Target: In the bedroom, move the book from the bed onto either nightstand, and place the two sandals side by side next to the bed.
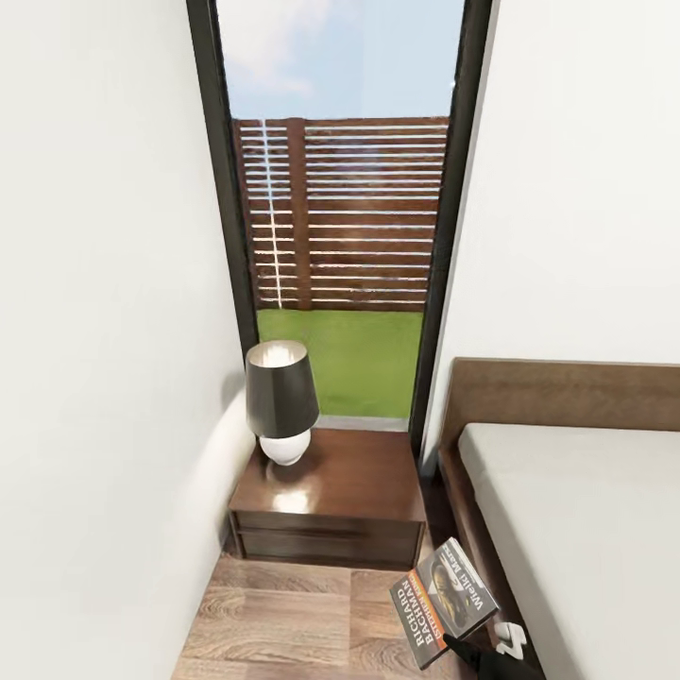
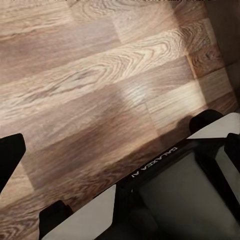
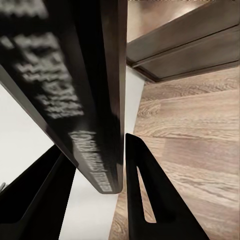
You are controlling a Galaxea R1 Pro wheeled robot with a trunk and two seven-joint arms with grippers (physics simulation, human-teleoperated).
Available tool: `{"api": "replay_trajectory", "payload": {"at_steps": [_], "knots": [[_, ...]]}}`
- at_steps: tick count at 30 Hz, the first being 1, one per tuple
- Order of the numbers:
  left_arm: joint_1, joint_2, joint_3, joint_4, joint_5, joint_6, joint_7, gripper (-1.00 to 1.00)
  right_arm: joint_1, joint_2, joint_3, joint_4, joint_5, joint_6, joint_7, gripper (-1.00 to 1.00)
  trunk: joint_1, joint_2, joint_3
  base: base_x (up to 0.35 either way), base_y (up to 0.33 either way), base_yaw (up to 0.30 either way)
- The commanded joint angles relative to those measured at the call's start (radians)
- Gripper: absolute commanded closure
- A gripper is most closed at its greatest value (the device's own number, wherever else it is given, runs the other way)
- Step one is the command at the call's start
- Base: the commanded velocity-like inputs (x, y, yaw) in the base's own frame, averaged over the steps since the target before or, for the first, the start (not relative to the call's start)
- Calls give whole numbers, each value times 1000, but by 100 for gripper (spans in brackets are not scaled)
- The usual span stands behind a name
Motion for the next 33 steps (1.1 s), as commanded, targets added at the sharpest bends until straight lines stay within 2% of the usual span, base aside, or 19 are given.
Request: {"api": "replay_trajectory", "payload": {"at_steps": [1, 18, 22, 33], "knots": [[-1, 0, -8, 0, -5, -9, 1, -100, -1, 0, -9, 1, 9, -8, 2, 100, 0, -1, -1, 155, 0, 0], [-1, 0, -8, 0, -4, -9, 1, -100, -1, 0, -9, 1, 9, -8, 3, 100, 0, -1, -1, 280, 0, 0], [-1, 0, -8, 0, -4, -9, 1, -100, -1, 0, -9, 1, 9, -8, 3, 100, 0, -1, -1, 86, 0, -36], [-1, 0, -8, 0, -4, -9, 1, -100, -1, 0, -9, 1, 9, -8, 3, 100, 0, -1, -1, 5, 0, -217]]}}
